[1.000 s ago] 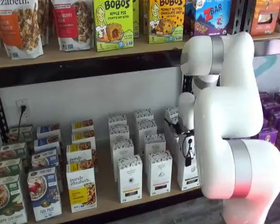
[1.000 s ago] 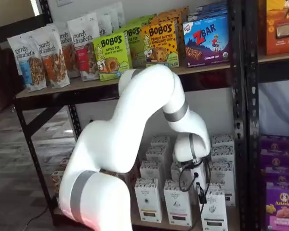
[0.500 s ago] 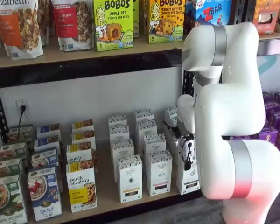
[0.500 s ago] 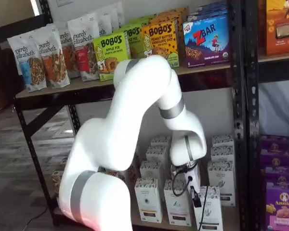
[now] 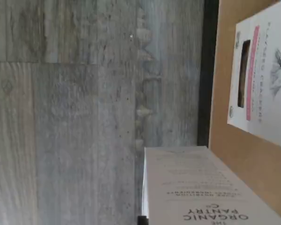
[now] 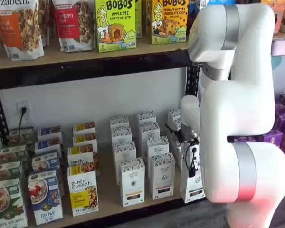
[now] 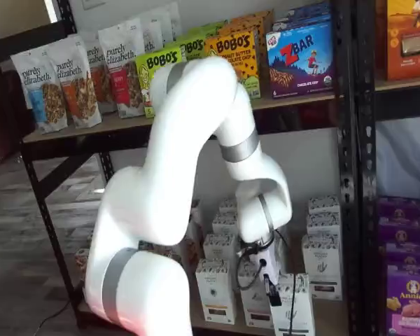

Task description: Pick up the white box with a green strip in the middle, on the bottom shelf, the sixth box from the left

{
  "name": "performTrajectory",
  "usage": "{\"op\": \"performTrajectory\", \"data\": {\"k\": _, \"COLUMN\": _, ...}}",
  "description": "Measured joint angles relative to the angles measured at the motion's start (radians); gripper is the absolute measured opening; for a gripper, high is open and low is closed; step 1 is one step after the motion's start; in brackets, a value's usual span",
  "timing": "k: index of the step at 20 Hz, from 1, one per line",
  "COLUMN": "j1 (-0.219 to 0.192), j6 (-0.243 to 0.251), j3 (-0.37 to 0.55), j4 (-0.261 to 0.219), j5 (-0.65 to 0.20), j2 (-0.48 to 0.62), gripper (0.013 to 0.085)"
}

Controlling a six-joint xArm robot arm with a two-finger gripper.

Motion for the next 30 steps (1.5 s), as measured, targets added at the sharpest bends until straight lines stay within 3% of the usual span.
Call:
{"op": "performTrajectory", "data": {"k": 2, "j1": 0.007, "j6": 0.034, "j3": 0.062, "j4": -0.028, "j5": -0.004, "j2": -0.059, "gripper": 0.0490}}
{"op": "performTrajectory", "data": {"k": 9, "j1": 0.051, "j6": 0.015, "j3": 0.259, "j4": 0.034, "j5": 0.004, "j2": -0.274, "gripper": 0.0490}}
{"op": "performTrajectory", "data": {"k": 15, "j1": 0.104, "j6": -0.041, "j3": 0.393, "j4": 0.138, "j5": 0.048, "j2": -0.460, "gripper": 0.0490}}
{"op": "performTrajectory", "data": {"k": 20, "j1": 0.159, "j6": -0.131, "j3": 0.485, "j4": 0.279, "j5": 0.123, "j2": -0.632, "gripper": 0.0490}}
{"op": "performTrajectory", "data": {"k": 27, "j1": 0.223, "j6": -0.188, "j3": 0.545, "j4": 0.390, "j5": 0.276, "j2": -0.828, "gripper": 0.0490}}
{"op": "performTrajectory", "data": {"k": 30, "j1": 0.239, "j6": -0.199, "j3": 0.554, "j4": 0.414, "j5": 0.320, "j2": -0.876, "gripper": 0.0490}}
